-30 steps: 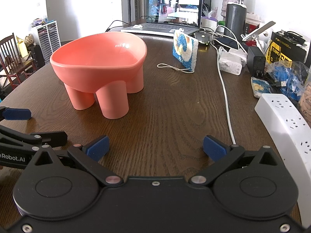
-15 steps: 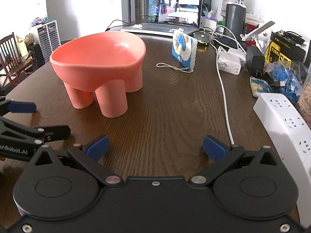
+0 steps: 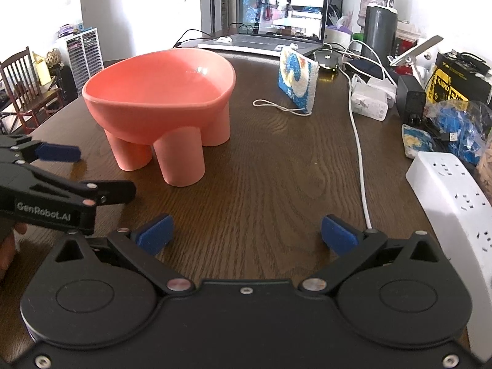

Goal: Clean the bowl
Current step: 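Move both tools toward the coral bowl and the sponge, then grasp the bowl's foot with the left gripper while the right gripper grasps the sponge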

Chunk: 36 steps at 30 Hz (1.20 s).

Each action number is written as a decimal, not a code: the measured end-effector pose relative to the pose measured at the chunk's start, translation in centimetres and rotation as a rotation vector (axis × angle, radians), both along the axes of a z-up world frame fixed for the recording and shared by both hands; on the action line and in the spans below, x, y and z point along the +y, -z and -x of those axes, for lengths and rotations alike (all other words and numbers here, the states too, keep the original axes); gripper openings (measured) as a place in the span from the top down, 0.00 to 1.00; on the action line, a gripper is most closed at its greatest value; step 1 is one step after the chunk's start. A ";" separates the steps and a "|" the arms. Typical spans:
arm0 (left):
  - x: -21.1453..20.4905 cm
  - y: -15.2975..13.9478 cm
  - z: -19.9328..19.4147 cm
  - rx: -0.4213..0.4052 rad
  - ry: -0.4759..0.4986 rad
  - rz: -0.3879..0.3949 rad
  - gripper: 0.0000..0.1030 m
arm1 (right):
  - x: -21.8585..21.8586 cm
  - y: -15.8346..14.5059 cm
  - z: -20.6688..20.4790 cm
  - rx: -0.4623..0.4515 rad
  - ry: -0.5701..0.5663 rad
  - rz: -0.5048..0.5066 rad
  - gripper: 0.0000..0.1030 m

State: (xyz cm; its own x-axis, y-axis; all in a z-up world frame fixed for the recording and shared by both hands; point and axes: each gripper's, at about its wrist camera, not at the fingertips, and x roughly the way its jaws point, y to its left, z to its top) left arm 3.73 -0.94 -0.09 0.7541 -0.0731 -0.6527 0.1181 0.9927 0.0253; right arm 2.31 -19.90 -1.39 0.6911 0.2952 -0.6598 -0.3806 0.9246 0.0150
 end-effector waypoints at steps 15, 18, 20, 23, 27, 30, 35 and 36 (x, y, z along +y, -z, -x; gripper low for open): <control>0.1 0.1 -3.8 -0.002 0.061 0.004 0.00 | -2.1 -10.4 -4.4 -0.214 -0.090 0.003 0.02; 0.1 0.1 -4.6 -0.006 0.079 0.013 0.00 | -2.2 -10.7 -6.2 -0.213 -0.082 -0.006 0.02; 0.0 0.1 -5.2 -0.008 0.088 0.014 0.00 | -2.2 -10.9 -7.3 -0.212 -0.077 -0.012 0.02; -0.1 0.2 -5.6 -0.014 0.088 0.019 0.00 | -2.3 -11.2 -9.1 -0.213 -0.070 -0.019 0.02; -0.1 0.1 -5.7 -0.037 0.103 0.022 0.29 | -1.5 -11.7 -11.2 -0.242 -0.083 0.046 0.02; -0.2 0.0 -5.5 -0.065 0.135 0.025 0.59 | -1.0 -12.3 -13.9 -0.215 -0.119 0.081 0.02; 0.1 -0.1 -5.0 -0.070 0.162 0.027 0.63 | 0.7 -12.3 -17.2 -0.159 -0.220 0.198 0.02; 0.3 -0.1 -4.8 -0.070 0.173 0.031 0.63 | 1.0 -12.0 -17.3 -0.137 -0.236 0.208 0.02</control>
